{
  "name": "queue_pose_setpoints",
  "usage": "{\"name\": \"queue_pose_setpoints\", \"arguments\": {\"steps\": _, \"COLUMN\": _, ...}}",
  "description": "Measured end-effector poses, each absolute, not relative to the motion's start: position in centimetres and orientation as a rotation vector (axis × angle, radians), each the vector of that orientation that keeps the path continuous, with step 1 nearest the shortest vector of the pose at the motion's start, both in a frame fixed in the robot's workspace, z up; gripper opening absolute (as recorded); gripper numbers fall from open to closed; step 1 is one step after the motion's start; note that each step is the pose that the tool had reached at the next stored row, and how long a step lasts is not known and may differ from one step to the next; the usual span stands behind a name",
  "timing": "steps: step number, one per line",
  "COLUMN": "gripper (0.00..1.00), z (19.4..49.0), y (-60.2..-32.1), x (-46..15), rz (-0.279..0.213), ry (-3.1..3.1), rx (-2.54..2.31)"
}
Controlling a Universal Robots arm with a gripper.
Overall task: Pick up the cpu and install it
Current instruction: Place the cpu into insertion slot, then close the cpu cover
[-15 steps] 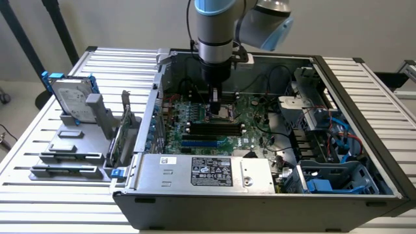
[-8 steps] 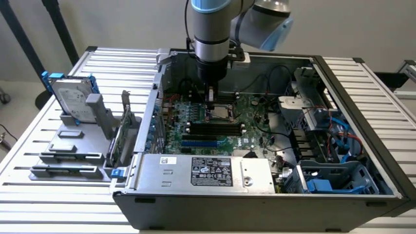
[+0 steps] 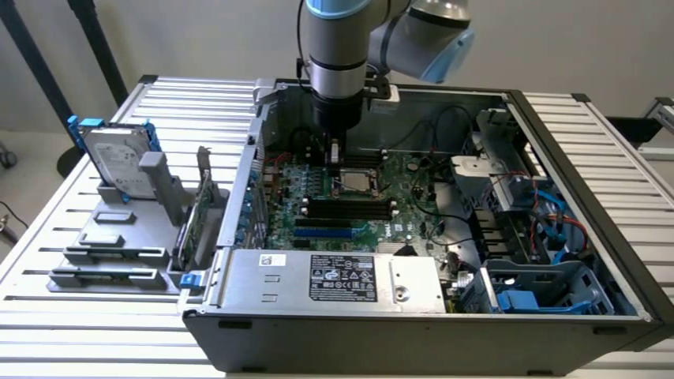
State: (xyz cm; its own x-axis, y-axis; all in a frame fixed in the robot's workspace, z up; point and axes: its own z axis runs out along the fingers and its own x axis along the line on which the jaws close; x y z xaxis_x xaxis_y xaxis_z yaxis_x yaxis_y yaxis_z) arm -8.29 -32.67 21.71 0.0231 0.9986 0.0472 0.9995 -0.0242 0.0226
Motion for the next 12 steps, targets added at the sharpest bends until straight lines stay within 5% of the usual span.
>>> {"name": "queue_pose_setpoints", "arguments": {"steps": 12, "gripper": 0.11, "z": 21.71, "y": -32.67, "x": -8.29, "rz": -0.077, "ry": -2.182, "rx": -2.235}}
